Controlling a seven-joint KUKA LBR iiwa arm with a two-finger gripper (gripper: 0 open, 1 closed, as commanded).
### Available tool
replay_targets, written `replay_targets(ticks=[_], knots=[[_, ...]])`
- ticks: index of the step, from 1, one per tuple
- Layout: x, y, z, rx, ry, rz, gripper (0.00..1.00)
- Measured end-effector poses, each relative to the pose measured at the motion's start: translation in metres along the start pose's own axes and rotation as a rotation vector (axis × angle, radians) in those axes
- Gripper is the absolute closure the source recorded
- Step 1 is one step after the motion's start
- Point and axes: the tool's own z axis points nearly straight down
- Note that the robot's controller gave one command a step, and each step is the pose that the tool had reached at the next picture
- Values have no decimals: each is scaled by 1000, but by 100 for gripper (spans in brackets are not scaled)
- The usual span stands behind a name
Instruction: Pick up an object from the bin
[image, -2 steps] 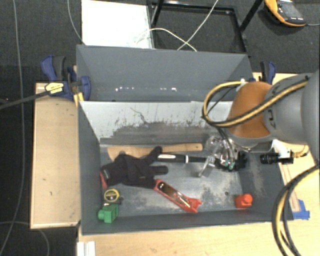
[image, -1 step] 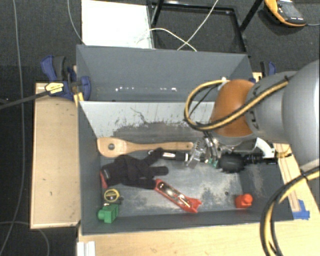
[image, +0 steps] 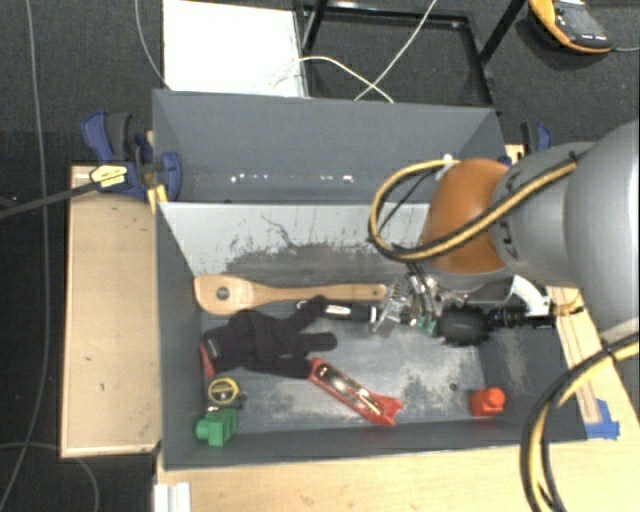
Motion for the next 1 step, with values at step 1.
replay_targets(ticks=[1], knots=[[0,0,-10,0,-1,-1,100]])
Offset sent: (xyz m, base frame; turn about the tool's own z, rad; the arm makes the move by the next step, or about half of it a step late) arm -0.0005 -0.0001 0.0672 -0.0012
